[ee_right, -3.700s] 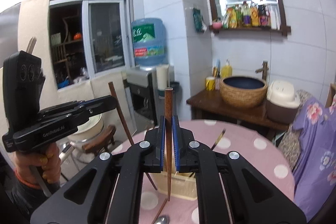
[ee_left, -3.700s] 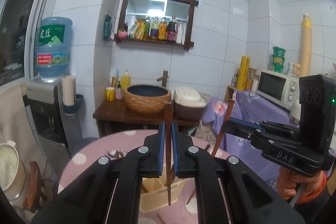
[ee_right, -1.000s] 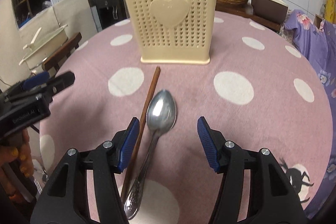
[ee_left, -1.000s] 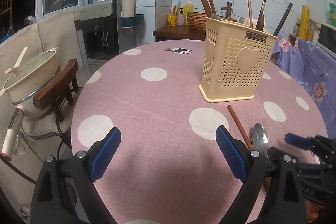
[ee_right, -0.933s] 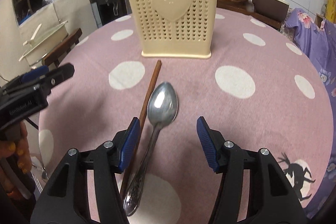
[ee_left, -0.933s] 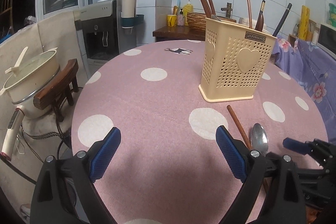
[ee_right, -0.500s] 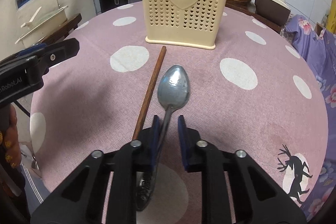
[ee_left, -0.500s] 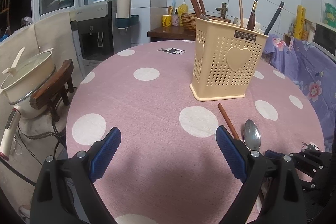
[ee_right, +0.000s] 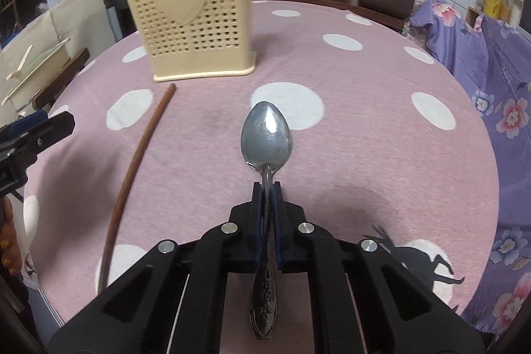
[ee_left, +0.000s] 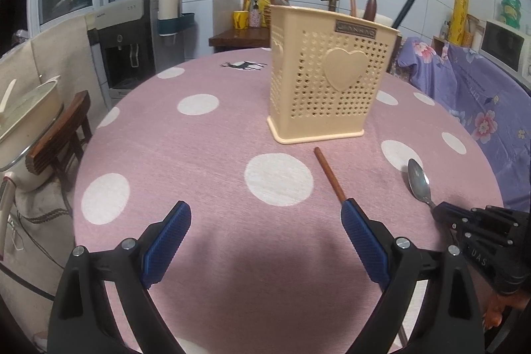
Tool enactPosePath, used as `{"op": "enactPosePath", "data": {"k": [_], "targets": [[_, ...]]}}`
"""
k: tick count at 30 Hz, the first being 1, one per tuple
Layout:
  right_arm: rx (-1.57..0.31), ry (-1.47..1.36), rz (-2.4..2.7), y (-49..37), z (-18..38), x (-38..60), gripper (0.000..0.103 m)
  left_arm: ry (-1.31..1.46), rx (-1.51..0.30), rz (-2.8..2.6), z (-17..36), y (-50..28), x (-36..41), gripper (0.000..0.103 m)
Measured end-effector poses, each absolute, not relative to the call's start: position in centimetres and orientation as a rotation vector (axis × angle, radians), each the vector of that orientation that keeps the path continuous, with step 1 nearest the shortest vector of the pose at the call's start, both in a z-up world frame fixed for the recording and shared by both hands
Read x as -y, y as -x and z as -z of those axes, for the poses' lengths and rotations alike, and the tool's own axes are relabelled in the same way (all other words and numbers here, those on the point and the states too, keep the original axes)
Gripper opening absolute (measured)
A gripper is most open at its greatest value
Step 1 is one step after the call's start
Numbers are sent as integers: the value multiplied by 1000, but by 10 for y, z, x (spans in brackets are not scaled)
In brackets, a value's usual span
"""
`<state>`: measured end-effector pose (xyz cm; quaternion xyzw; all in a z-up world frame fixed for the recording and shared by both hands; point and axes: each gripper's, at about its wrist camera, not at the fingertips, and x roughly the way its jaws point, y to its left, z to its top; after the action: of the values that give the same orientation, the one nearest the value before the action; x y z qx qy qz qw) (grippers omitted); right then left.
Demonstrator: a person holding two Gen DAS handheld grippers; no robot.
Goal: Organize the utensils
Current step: 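Move the right tool over the steel spoon while the left tool approaches the loose chopstick, then close the right tool on the steel spoon while the left tool grasps the chopstick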
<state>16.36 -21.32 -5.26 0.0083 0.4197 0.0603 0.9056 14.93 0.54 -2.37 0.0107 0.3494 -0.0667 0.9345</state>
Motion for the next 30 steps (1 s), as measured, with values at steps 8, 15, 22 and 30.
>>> {"op": "enactPosePath", "data": {"k": [8,15,22,30], "targets": [[-837,-79,-141,-162,49,223,31,-16,-795,221,37,-168,23,79],[-814,-89,-135,-159,42,231,36,7,-892,285,48,-193,46,45],[-818,-90,-139,-161,44,237,36,-5,-928,277,52,-210,59,31],[-810,-93,-145,-161,42,237,43,0,-943,262,52,-233,62,16]]}}
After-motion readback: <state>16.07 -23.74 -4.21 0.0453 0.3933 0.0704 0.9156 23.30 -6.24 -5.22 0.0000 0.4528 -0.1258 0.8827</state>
